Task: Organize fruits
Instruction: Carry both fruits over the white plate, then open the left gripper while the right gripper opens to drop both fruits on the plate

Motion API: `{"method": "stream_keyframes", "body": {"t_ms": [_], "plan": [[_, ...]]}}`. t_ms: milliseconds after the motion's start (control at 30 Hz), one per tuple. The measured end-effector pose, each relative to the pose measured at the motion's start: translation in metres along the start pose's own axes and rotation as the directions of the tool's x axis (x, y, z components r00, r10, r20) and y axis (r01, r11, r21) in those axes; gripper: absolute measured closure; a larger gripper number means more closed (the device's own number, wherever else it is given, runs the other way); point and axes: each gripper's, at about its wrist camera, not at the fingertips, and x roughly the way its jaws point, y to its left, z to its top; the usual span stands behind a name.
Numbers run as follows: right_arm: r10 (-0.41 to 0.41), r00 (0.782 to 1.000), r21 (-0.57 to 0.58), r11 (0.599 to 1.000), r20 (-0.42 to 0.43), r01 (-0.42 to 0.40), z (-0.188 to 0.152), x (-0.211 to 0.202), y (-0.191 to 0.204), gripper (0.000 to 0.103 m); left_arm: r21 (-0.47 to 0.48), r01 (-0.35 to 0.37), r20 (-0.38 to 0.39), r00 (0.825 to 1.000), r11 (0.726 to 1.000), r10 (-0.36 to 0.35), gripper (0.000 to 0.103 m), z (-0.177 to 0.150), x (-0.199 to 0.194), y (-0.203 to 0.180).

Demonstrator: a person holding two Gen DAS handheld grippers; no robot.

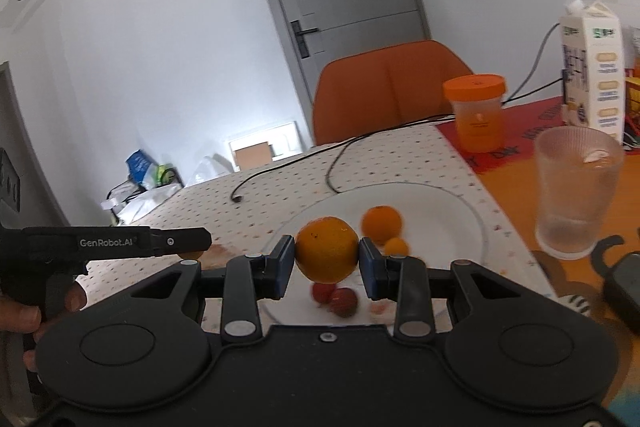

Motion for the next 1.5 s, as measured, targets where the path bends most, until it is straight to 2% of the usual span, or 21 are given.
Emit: {"method": "stream_keyframes", "body": {"t_ms": [467, 833, 933, 1000, 1333, 1500], "plan": [[-0.029, 0.999, 0.019, 0.999, -0.023, 0.029, -0.003, 0.013, -0.020, 0.070, 0.012, 0.039, -0.055, 0.998, 0.999, -0.038, 0.077, -0.003, 0.036, -0.017], [-0.028, 0.998, 0.031, 0.999, -0.048, 0.030, -0.005, 0.032, -0.024, 0.070, -0.056, -0.030, -0.055, 0.998, 0.998, 0.027, 0.072, 0.000, 0.035, 0.005], [-0.030, 0.998, 0.032, 0.999, -0.055, 0.032, -0.007, 0.037, -0.023, 0.069, -0.061, -0.044, -0.053, 0.998, 0.997, 0.041, 0.067, -0.001, 0.030, 0.011], [-0.036, 0.997, 0.036, 0.999, -0.064, 0.039, -0.008, 0.040, -0.022, 0.064, -0.065, -0.057, -0.053, 0.997, 0.996, 0.053, 0.063, -0.001, 0.026, 0.016], [-0.026, 0.998, 0.028, 0.999, -0.052, 0.027, -0.011, 0.031, -0.009, 0.049, -0.089, -0.124, -0.028, 0.992, 0.988, 0.122, 0.025, -0.005, 0.004, 0.034], [-0.021, 0.998, 0.015, 1.000, -0.053, 0.022, -0.011, 0.029, 0.000, 0.040, -0.101, -0.158, -0.022, 0.987, 0.982, 0.157, 0.020, -0.007, -0.005, 0.043]]}}
